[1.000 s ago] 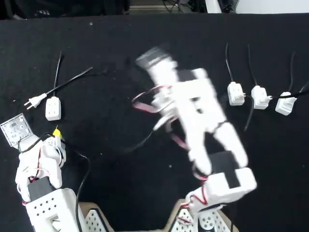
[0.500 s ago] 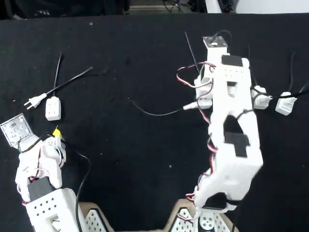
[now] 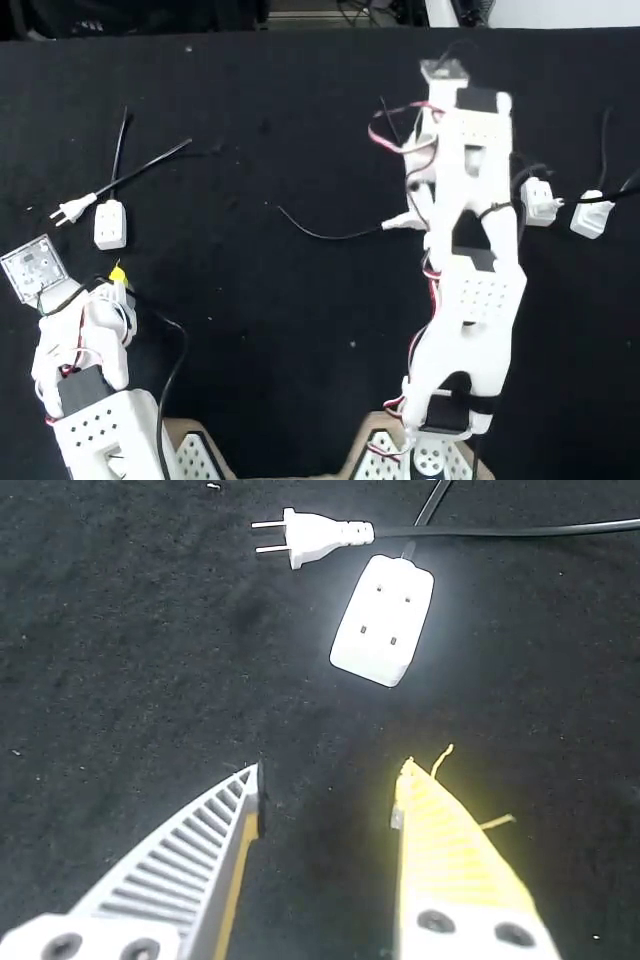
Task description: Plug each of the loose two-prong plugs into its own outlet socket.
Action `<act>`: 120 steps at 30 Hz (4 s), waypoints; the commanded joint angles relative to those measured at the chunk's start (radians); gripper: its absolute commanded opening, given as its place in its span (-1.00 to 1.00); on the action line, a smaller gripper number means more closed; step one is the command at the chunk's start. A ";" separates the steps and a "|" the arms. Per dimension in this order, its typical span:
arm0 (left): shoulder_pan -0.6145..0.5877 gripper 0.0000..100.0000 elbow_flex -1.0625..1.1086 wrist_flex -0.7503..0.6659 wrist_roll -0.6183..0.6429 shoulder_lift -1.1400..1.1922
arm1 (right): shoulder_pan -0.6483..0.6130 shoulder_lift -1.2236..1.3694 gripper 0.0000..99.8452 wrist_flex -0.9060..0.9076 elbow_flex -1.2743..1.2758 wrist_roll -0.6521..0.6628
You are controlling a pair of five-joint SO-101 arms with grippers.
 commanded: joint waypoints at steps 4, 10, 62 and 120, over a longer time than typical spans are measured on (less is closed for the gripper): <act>0.001 -0.56 -0.062 -0.017 0.014 -0.008 | -0.006 0.036 -0.71 0.086 -0.140 0.089; 0.001 -0.56 -0.062 -0.017 0.014 -0.008 | -0.011 0.056 -0.72 0.120 -0.143 0.169; 0.001 -0.56 -0.062 -0.017 0.014 -0.008 | 0.081 -0.031 -0.73 -0.029 0.036 0.643; 0.001 -0.56 -0.062 -0.017 0.012 -0.008 | 0.017 0.111 -0.98 -0.005 -0.104 0.529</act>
